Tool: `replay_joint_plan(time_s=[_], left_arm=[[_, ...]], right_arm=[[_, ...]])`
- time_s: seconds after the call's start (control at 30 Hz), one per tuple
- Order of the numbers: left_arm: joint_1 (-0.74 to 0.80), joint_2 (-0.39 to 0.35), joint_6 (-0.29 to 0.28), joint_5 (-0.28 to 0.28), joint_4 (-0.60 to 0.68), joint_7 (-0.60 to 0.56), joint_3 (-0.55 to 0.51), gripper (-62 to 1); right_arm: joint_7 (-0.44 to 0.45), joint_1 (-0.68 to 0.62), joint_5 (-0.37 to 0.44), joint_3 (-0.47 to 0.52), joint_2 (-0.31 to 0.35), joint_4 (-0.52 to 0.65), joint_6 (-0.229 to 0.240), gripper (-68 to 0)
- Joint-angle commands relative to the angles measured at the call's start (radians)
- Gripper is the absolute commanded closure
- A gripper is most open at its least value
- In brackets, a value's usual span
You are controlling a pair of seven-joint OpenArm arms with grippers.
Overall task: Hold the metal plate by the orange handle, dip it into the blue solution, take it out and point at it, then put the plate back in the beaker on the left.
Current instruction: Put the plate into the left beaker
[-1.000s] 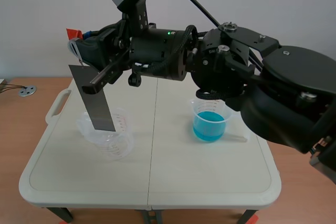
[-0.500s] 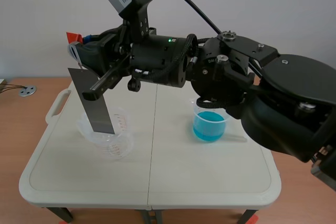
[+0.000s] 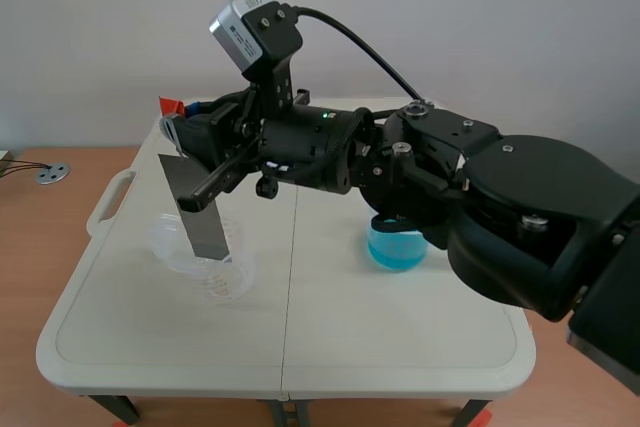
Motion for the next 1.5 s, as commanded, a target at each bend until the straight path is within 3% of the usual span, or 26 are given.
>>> replay_joint_plan(time_s=[0.0,0.67,1.13,1.2,1.33,1.4,1.47], left_arm=[[0.008,0.0,-0.001,-0.003,0.011,-0.007,-0.005,-3.4],[0.008,0.0,-0.001,-0.003,0.011,-0.007,-0.005,-3.4],[0.008,0.0,-0.001,-0.003,0.011,-0.007,-0.005,-3.4],[0.008,0.0,-0.001,-0.003,0.011,-0.007,-0.005,-3.4],[0.008,0.0,-0.001,-0.003,0.011,-0.007,-0.005,-3.4],[0.008,0.0,-0.001,-0.003,0.011,-0.007,-0.005,-8.6],[0.008,0.0,-0.001,0.003,0.011,-0.007,-0.005,-25.4]], right_arm=[[0.027,0.023,0.0,0.008,-0.01,0.005,0.0,-1.3],[0.086,0.023,-0.085,0.008,-0.086,-0.157,0.005,-1.3],[0.085,0.023,-0.109,0.007,-0.097,-0.174,0.004,-1.3],[0.085,0.023,-0.11,0.007,-0.097,-0.174,0.004,-4.4],[0.085,0.023,-0.11,0.007,-0.097,-0.174,0.004,-16.8],[0.086,0.023,-0.109,0.007,-0.097,-0.174,0.003,-22.3],[0.086,0.024,-0.103,0.008,-0.097,-0.174,-0.008,-26.6]])
